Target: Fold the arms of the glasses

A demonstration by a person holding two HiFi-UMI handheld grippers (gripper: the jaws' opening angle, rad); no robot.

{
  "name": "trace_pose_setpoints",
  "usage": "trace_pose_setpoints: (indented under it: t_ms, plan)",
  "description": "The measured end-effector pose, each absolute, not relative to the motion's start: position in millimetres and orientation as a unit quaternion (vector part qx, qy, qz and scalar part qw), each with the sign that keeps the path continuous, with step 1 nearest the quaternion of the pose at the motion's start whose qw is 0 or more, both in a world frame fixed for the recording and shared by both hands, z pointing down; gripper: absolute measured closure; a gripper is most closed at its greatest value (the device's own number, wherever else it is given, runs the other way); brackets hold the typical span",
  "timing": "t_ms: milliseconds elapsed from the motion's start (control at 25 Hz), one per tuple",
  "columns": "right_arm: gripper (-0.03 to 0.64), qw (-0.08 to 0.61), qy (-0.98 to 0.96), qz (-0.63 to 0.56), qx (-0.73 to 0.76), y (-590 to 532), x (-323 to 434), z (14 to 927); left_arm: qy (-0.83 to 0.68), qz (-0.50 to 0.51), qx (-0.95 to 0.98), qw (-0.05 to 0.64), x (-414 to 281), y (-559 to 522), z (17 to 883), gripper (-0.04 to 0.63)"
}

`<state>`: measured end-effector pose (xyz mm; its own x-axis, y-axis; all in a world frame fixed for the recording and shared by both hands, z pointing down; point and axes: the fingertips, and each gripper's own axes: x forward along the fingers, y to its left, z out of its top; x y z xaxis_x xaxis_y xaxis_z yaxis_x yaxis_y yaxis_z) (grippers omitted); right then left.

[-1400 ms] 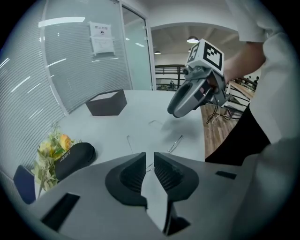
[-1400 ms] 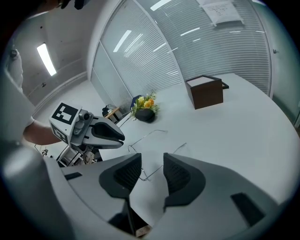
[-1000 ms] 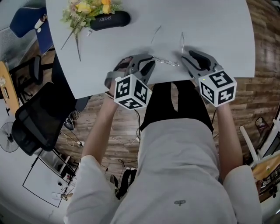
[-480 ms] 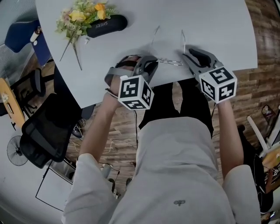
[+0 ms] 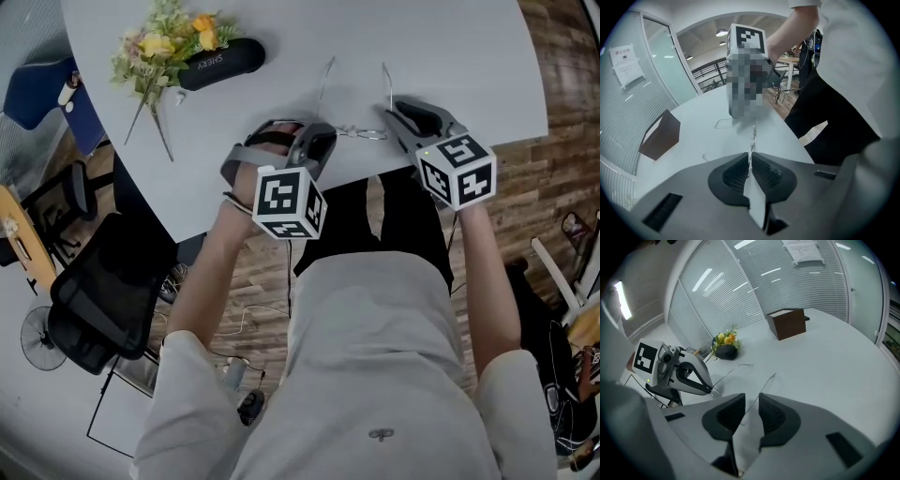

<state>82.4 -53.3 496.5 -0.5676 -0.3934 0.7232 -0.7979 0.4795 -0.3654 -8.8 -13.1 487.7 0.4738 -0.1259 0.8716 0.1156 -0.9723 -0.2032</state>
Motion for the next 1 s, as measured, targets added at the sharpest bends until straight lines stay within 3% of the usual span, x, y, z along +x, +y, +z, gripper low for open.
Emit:
trace_pose_setpoints:
  t_ms: [1000]
  plan:
    - [0.578,0.309,-0.825,0.343,0.326,-51,65,502,0.004,-0.502,-0.852,0.151,-9,-15,487,0.565]
